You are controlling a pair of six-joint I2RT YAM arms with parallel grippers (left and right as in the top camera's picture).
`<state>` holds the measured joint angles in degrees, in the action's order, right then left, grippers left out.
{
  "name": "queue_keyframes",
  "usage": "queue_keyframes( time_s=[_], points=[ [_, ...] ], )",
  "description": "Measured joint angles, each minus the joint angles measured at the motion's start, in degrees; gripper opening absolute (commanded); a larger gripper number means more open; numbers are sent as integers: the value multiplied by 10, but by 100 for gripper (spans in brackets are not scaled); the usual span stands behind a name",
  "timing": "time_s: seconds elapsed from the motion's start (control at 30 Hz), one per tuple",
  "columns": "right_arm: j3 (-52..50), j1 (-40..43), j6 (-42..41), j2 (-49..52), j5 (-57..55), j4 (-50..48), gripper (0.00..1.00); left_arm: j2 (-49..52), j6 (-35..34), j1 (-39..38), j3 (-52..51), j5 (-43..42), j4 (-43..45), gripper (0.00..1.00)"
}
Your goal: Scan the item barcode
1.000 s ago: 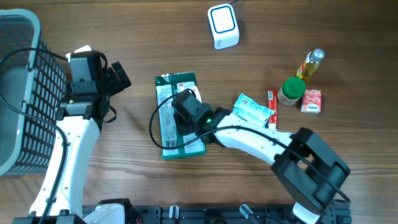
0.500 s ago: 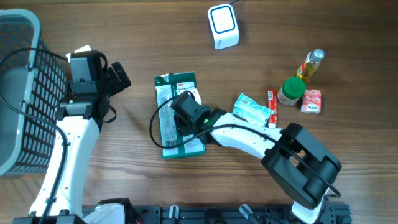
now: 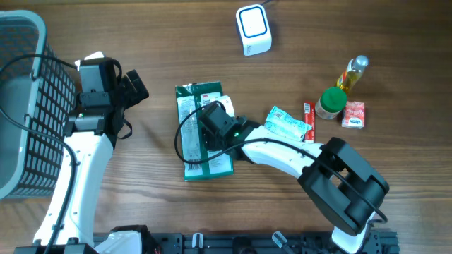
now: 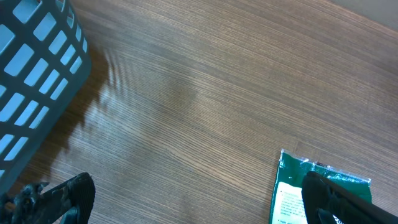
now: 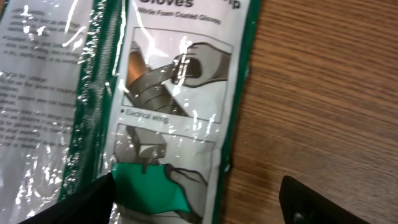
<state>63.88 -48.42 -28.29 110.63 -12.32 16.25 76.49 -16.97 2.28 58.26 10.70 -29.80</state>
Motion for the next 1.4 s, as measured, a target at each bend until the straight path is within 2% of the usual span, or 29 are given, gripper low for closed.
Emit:
queue_keyframes(
  time_s=[0.4,0.47,0.63,1.4],
  points=[
    [0,35,-38,1,22,8,86,0,0,0,0,0,0,100],
    [-2,35,-39,1,24,-12,82,0,0,0,0,0,0,100],
    [-4,35,-41,1,29,-96,82,0,0,0,0,0,0,100],
    [-4,35,-41,2,29,-73,86,0,0,0,0,0,0,100]
  ],
)
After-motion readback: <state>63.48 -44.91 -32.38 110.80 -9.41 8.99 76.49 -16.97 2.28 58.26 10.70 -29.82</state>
